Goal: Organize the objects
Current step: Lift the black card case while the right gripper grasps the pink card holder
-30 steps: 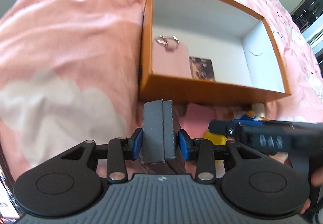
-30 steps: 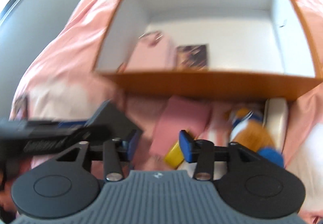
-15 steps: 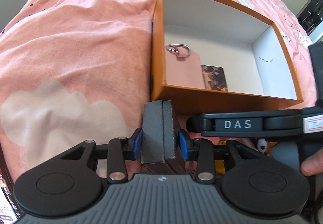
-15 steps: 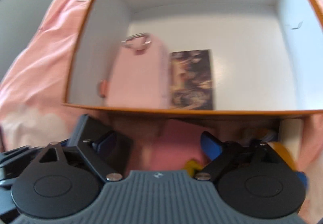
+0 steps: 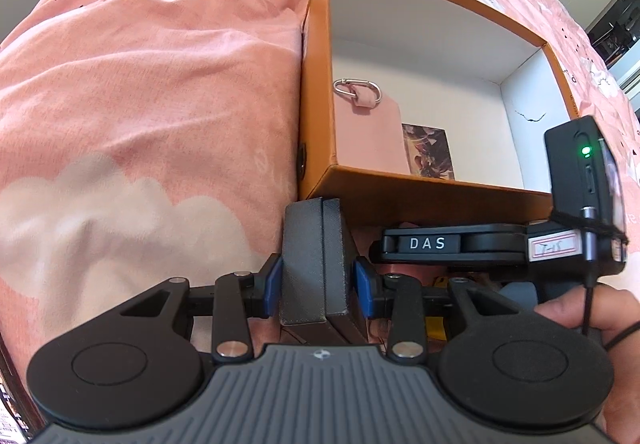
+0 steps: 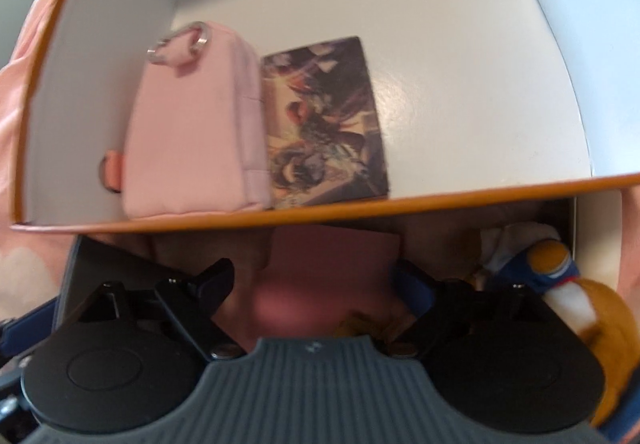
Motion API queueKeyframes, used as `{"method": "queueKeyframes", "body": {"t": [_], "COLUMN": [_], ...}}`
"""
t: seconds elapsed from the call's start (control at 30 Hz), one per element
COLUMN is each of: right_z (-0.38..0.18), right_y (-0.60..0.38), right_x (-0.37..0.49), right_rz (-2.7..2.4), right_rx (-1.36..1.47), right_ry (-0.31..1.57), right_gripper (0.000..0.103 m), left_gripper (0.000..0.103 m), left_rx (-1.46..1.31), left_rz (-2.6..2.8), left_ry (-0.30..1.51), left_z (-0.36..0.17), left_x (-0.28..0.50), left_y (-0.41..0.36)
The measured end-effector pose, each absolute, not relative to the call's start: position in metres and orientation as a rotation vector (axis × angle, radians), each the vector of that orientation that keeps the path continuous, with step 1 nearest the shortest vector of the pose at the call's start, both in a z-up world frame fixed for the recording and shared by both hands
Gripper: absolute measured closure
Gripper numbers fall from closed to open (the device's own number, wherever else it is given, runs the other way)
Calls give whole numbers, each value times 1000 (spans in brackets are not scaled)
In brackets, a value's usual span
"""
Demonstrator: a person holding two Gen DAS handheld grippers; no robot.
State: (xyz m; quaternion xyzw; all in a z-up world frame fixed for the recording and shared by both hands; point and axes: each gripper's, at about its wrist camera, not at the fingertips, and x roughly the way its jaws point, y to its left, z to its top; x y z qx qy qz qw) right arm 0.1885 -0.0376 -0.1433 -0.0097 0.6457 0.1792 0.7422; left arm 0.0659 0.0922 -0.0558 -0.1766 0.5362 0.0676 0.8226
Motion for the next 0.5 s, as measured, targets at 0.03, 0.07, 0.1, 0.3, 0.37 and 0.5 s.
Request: {"method": "queueKeyframes", "body": {"t": [0.03,0.07,0.1,0.3,0.37,0.5], "right_z": [-146,-147,-148,-134,-126,-104], "right_y": [-37,-36,-35,-41,-43,-43], "right_x": [189,188,187,182,178,165], "right_rz": [397,400,398,421,440,494], "right_rx": [-23,-33,-47,-16,-13,-26], "right_ry": [1418,1419,1416,1389,1376,1331], "right_gripper": [15,16,19,22,22,23], "left_gripper": [60,60,60,60,60,60], "left_rx": [-375,-374,-373,-366,-378,-374], "left_rz": [144,143,143,135,121,112], "left_ry": [1141,1141,1140,1137,1133,1107], "left_z": [-56,-56,-55,-50,-46,-34], "left_x": [66,67,67,61,57,46], "left_y": [92,92,92,91,92,92]}}
